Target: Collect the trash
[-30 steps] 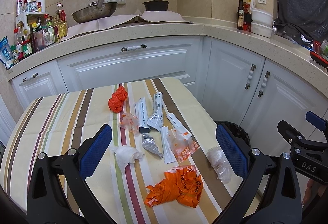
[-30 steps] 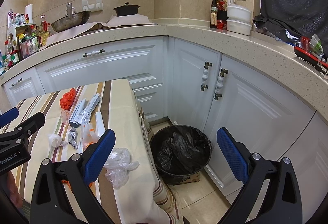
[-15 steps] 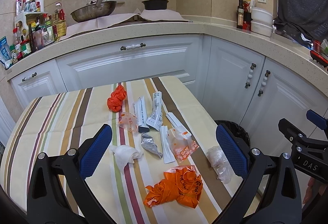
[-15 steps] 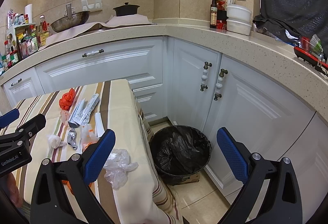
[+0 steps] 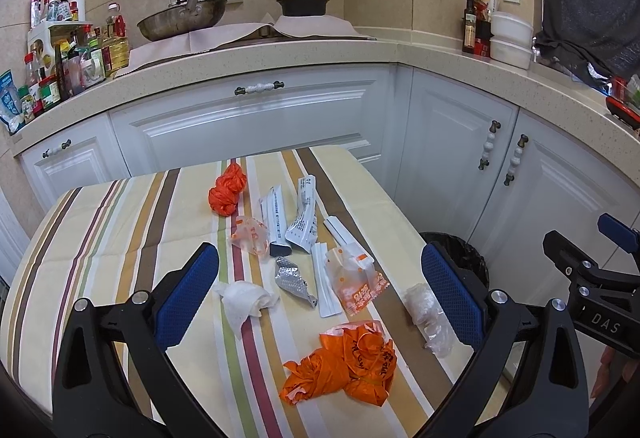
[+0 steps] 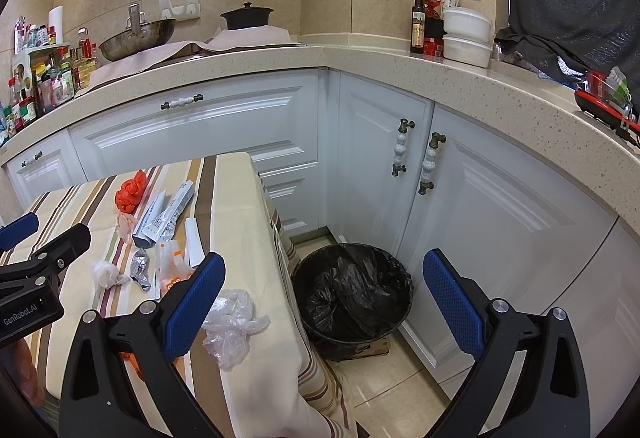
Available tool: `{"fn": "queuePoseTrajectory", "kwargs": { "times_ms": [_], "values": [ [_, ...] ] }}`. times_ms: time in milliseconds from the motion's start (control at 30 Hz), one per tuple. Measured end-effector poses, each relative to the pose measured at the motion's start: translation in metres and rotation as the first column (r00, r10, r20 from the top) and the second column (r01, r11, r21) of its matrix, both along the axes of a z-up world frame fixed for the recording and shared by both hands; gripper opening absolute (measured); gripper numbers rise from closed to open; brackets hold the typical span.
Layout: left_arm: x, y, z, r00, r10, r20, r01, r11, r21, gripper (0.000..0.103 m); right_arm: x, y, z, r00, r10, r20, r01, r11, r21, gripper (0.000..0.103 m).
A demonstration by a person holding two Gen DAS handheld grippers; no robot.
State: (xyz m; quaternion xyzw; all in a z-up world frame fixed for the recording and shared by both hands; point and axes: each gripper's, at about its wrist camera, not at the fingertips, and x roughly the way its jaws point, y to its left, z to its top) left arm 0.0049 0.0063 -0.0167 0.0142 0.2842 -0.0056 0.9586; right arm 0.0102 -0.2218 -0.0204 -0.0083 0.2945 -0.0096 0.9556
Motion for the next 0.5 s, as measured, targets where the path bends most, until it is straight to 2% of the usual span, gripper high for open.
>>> {"fn": "queuePoseTrajectory", "kwargs": {
  "times_ms": [267, 300, 467, 500],
  "values": [
    [-0.001, -0.001, -0.01, 1.0, -0.001, -0.003, 0.001, 1.0, 0.001, 0.099, 0.0, 0.001, -0.001, 1.0, 0.001, -0.001, -0.001, 1.0, -0.001, 0.097],
    [0.002, -0.001, -0.001, 1.0, 0.0, -0.003, 0.0, 1.0, 0.002, 0.099, 0.0, 0.0, -0.001, 1.0, 0.001, -0.002, -0.001, 1.0, -0.001, 0.096],
    [-0.001, -0.001, -0.011, 1.0, -0.002, -0.004, 0.002, 1.0, 0.001, 0.099, -0.001, 0.001, -0.002, 1.0, 0.001, -0.002, -0.001, 1.0, -0.001, 0.096],
    [0.001, -0.001, -0.002, 1.0, -0.001, -0.003, 0.001, 1.0, 0.001, 0.099, -0.001, 0.001, -0.003, 1.0, 0.001, -0.003, -0.001, 1.0, -0.002, 0.096]
  ]
}}
